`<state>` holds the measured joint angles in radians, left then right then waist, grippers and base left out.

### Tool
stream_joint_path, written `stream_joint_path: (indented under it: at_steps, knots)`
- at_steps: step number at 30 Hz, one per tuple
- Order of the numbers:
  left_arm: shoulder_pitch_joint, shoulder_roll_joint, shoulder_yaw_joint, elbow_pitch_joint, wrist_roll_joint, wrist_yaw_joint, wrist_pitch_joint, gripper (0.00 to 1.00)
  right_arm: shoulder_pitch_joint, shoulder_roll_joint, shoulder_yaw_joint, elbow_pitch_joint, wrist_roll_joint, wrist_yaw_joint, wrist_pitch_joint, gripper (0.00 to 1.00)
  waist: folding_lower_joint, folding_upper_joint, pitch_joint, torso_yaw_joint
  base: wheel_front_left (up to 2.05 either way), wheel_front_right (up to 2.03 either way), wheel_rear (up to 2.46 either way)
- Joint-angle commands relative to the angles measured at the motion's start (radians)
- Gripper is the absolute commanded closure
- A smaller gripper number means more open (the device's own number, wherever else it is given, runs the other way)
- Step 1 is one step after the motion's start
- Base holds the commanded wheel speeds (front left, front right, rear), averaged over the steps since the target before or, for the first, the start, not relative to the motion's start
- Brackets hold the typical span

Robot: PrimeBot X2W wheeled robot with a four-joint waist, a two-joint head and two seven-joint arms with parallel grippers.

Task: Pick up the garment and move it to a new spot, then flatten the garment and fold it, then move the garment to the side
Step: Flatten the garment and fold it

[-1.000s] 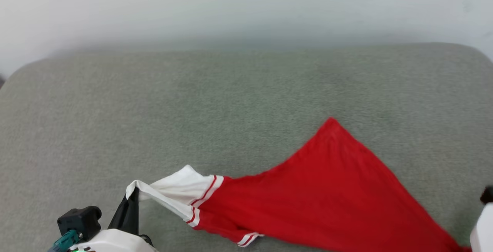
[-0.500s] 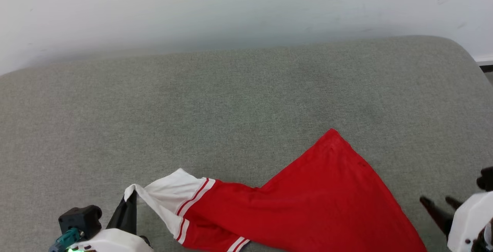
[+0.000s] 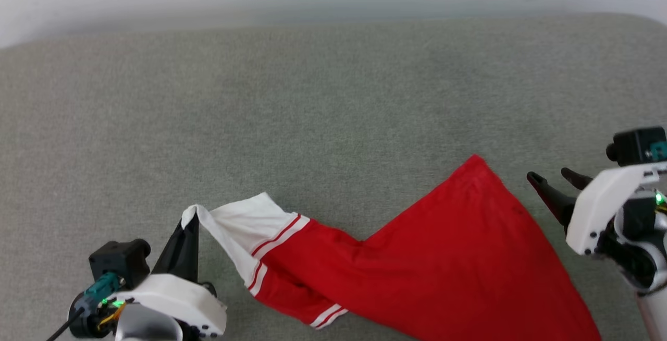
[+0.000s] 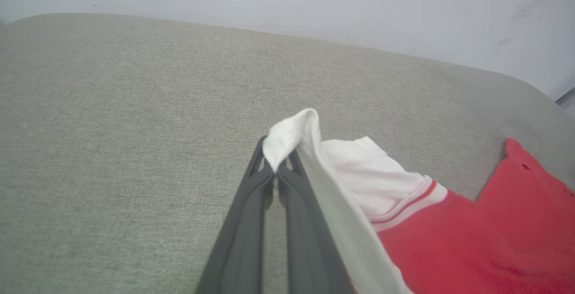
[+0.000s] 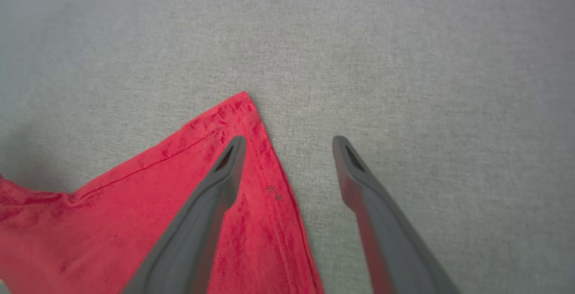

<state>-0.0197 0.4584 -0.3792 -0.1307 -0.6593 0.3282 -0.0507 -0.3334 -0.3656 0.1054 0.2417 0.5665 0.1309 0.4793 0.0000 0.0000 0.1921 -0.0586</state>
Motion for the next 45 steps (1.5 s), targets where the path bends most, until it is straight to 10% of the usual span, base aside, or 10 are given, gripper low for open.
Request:
stream_joint_path:
  at_steps: [1,18,19,20,21,45]
  knots:
    - [-0.029,-0.003,-0.002,-0.008,0.010,-0.002,0.000,1.00,-0.052,-0.019,0.026,0.018,0.011,0.000,0.068,0.00,0.0000,0.0000,0.047,0.028,0.00,0.00,0.00]
    - [-0.176,-0.064,-0.056,0.036,0.028,-0.056,-0.036,1.00,-0.218,-0.045,0.207,0.261,0.058,-0.001,0.497,0.00,0.0000,0.0000,0.182,0.155,0.00,0.00,0.00]
    - [-0.178,-0.065,-0.057,0.042,0.028,-0.062,-0.039,1.00,-0.215,-0.044,0.216,0.273,0.062,-0.001,0.517,0.24,0.0000,0.0000,0.181,0.158,0.00,0.00,0.00]
    - [-0.179,-0.066,-0.058,0.049,0.026,-0.064,-0.041,1.00,-0.212,-0.043,0.227,0.275,0.067,-0.001,0.526,0.91,0.0000,0.0000,0.179,0.161,0.00,0.00,0.00]
    - [-0.180,-0.066,-0.059,0.055,0.025,-0.067,-0.042,1.00,-0.214,-0.040,0.231,0.276,0.070,0.000,0.530,1.00,0.0000,0.0000,0.176,0.162,0.00,0.00,0.00]
    - [-0.303,0.055,0.109,0.154,-0.078,-0.098,-0.015,1.00,-0.311,0.018,0.114,0.192,0.002,-0.001,0.161,1.00,0.0000,0.0000,-0.125,0.035,0.00,0.00,0.00]
